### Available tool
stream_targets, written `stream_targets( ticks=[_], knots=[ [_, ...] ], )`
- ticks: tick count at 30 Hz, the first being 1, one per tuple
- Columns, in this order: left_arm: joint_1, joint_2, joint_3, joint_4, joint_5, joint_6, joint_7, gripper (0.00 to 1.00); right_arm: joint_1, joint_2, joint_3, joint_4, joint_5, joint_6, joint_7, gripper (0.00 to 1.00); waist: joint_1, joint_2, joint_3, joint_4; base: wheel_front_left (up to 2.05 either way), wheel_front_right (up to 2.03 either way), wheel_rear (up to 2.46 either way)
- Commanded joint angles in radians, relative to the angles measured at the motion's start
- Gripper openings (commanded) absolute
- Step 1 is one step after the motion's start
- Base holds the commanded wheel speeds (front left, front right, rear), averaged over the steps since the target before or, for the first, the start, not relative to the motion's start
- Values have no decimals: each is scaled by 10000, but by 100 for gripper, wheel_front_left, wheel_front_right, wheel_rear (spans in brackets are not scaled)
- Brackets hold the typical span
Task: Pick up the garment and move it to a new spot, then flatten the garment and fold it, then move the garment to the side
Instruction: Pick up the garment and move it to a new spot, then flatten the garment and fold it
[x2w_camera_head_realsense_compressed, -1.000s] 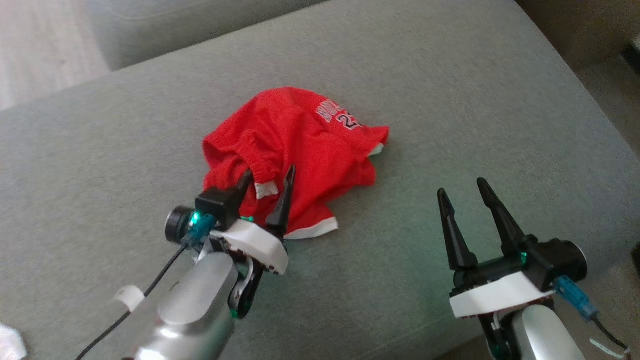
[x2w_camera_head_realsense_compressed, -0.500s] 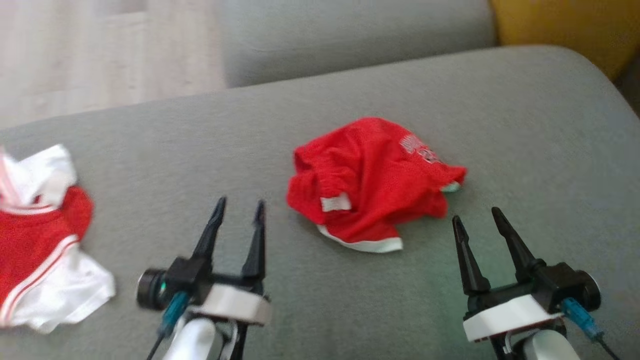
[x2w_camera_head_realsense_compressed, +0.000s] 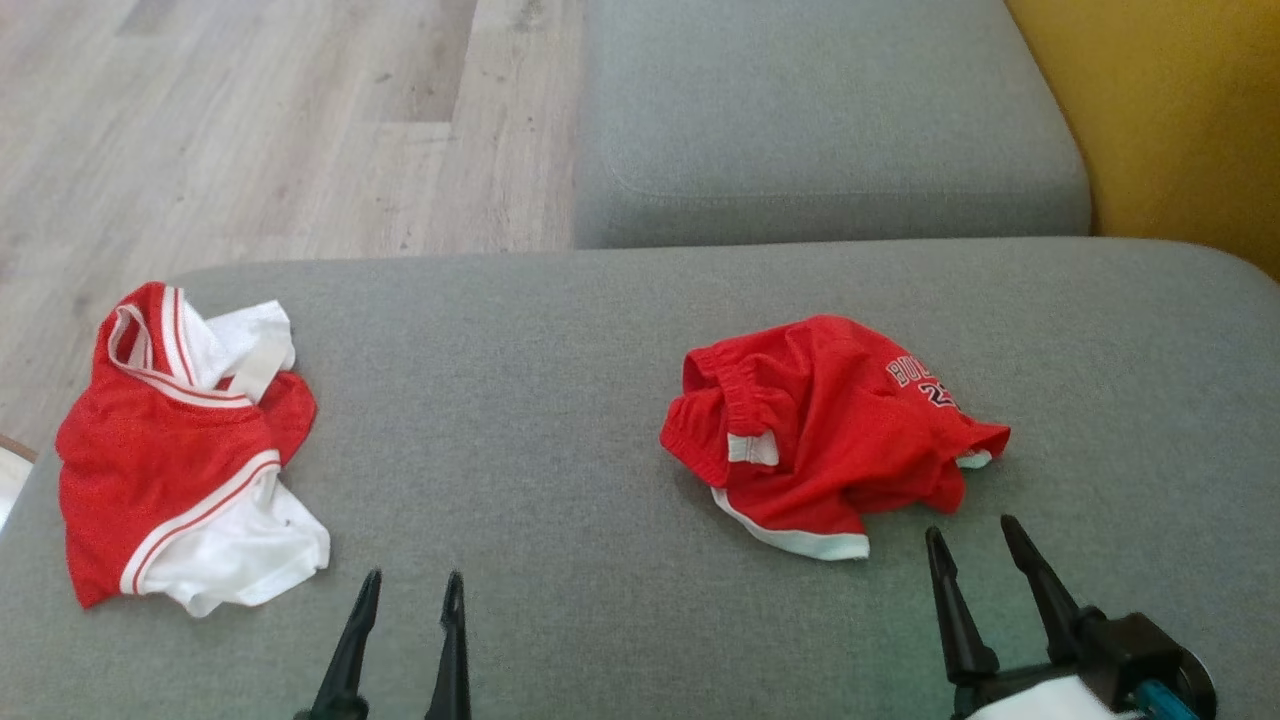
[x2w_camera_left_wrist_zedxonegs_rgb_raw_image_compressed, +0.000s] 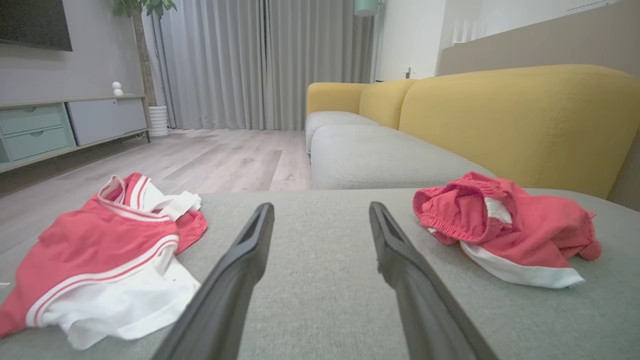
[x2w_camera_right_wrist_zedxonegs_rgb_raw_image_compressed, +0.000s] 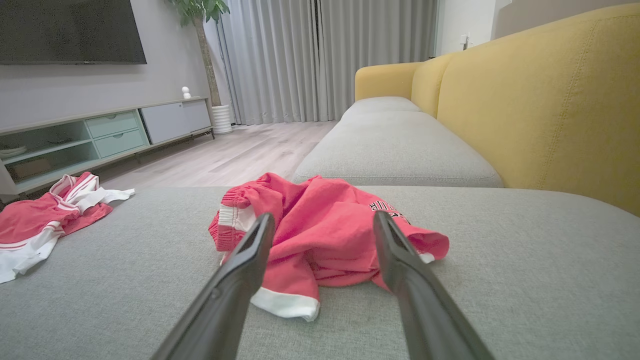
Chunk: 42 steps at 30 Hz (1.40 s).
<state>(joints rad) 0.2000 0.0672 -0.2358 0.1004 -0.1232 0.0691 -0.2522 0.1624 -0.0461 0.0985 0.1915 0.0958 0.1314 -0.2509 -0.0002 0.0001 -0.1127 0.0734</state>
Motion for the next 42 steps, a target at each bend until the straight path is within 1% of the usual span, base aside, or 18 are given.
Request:
stream_targets(
  ticks=[1,14,31,37,42],
  knots=[
    [-277,-106,437,-336,62,9,-95,100,-287,-41,171,-307,51,-7,-109,100,2,-1,-120,63,0,0,0],
    [-3,-164,570,-315,207,-115,-95,100,-186,-41,77,-268,126,-7,-109,100,2,-1,-323,85,0,0,0],
    [-128,-169,345,-350,244,113,-95,100,-241,-41,131,-243,47,-7,-109,100,2,-1,-192,9,0,0,0],
    [-298,-169,293,-162,112,233,-95,100,-350,-41,204,-357,-23,-7,-109,100,2,-1,40,-235,0,0,0],
    [-995,-169,-100,305,-37,66,-95,100,-494,-41,214,-578,-145,-7,-109,100,2,-1,515,-620,0,0,0]
  ],
)
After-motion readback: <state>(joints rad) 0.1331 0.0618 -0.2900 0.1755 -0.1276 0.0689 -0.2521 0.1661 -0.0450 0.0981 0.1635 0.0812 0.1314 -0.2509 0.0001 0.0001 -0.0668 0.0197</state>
